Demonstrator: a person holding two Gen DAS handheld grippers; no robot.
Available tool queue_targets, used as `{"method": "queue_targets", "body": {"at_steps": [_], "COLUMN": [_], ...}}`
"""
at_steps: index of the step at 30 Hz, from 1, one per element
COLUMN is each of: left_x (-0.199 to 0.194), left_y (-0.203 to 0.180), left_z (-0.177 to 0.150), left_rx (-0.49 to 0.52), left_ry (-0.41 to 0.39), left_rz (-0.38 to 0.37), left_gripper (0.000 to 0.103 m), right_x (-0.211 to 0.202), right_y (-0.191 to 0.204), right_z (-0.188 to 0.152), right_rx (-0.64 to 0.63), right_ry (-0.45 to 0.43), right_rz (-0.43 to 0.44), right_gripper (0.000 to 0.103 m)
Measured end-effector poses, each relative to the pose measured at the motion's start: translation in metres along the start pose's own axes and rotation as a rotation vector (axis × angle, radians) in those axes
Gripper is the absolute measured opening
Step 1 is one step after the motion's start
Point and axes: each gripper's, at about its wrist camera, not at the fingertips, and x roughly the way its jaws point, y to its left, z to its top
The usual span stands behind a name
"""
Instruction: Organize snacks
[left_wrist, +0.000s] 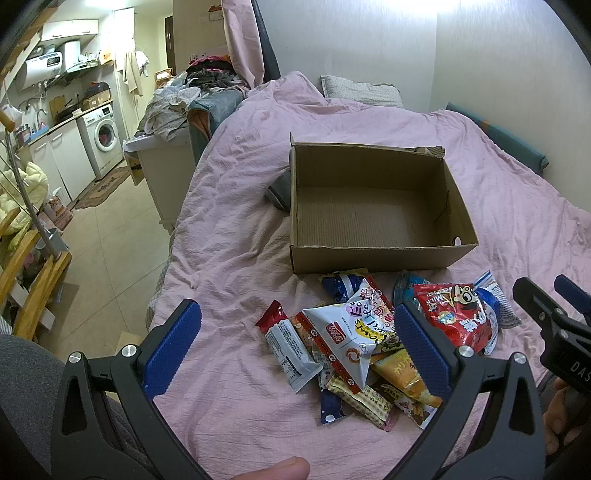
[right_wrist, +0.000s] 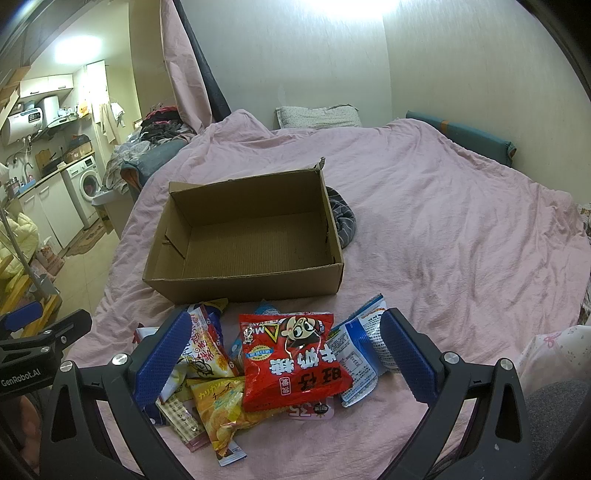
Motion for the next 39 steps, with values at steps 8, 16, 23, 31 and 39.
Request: {"method": "queue_targets", "body": {"at_steps": [8,16,23,31,39], "left_x": [-0.001,0.010,0.029,0.041,0.052], "left_y": [-0.002,-0.001,0.011,0.021,0.023], "left_z": [0.000,0.011,0.006,-0.001,-0.002], "left_rx": [0.003,0.007,-0.052,-0.103,-0.093], "left_ry": [0.002,0.072,0.173,0.238,0.310], "left_rz": [0.000,0.018,0.041,0.047,0.053], "left_gripper": [0.103,0.103,0.103,0.103,0.103], "right_x": [0.000,0.012,0.087,0.148,0.182], "right_y": [-0.002,-0.045,-0.084,-0.047,-0.005], "right_z": [0.001,0.036,0.022,0.005,-0.006], "right_rx": [0.009,0.189,0.399,0.224,0.031], "right_ry": [-0.001,0.139,0.549,0.779,0.819], "right_rz": [0.000,0.108,0.258,0.221,0.183], "right_gripper": [0.103,0.103,0.094,0.094,0.085]}}
